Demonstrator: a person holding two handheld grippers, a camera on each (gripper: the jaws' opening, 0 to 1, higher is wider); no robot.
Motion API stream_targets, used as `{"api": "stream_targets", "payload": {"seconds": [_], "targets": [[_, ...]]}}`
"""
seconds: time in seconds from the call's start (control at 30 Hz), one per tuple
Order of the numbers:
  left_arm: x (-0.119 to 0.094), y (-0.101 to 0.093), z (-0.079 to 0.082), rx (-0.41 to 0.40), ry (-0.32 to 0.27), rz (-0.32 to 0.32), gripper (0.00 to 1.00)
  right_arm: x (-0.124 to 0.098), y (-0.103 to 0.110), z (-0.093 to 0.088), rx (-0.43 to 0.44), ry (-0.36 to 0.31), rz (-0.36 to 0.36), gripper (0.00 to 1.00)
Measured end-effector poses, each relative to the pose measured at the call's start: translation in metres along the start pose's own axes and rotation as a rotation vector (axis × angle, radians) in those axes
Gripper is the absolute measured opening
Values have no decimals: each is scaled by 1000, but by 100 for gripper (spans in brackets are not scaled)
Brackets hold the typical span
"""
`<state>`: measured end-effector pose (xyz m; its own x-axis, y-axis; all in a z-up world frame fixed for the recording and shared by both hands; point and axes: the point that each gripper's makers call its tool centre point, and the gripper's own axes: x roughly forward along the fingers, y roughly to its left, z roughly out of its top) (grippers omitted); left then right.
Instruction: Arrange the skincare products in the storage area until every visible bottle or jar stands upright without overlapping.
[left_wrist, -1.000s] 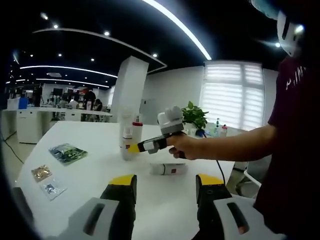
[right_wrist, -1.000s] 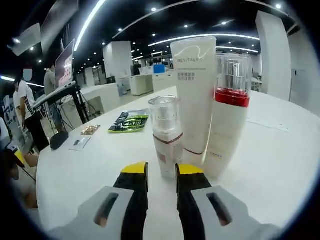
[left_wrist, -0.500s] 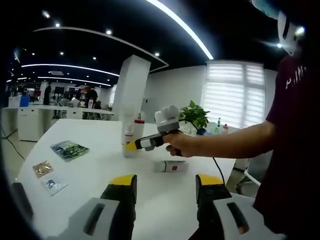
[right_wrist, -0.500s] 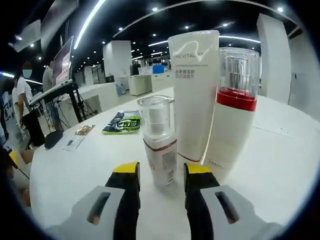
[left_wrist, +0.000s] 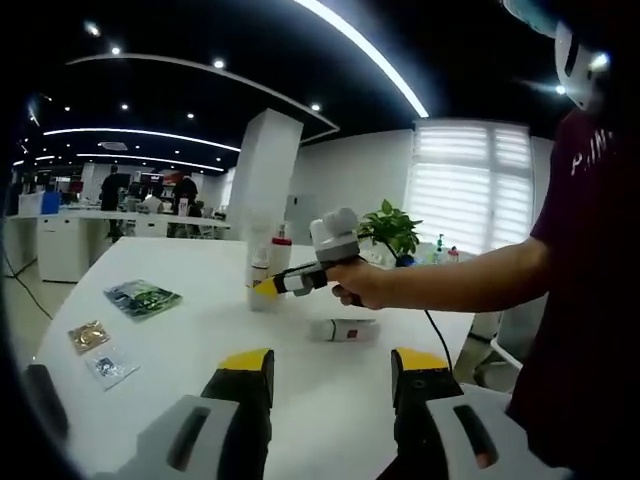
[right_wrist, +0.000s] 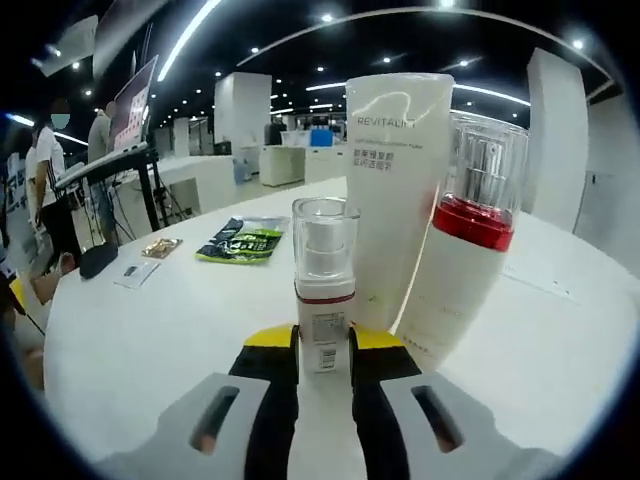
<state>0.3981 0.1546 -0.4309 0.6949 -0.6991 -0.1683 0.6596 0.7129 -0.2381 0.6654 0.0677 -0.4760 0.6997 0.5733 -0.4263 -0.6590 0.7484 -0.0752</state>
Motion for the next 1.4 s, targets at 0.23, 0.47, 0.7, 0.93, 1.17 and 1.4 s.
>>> {"api": "stream_targets", "payload": {"seconds": [0.23, 0.47, 0.7, 0.93, 1.17, 1.4], "targets": [[0, 0, 0, 3, 1, -1, 49, -3, -6, -6, -3, 13, 0, 19], [1, -2, -2, 10, 8, -5, 48, -8, -12, -6, -6, 9, 2, 22], [1, -2, 1, 14, 6, -6, 48, -12, -15, -8, -6, 8, -6, 20], [2, -5, -1, 15, 12, -10, 48, -14, -10, -5, -106, -2, 29, 12], [2, -6, 1, 26, 14, -11, 48, -12, -10, 4, -105, -18, 34, 18], [1, -7, 0, 26, 15, -9, 48, -10, -9, 6, -116, -16, 30, 16]]}}
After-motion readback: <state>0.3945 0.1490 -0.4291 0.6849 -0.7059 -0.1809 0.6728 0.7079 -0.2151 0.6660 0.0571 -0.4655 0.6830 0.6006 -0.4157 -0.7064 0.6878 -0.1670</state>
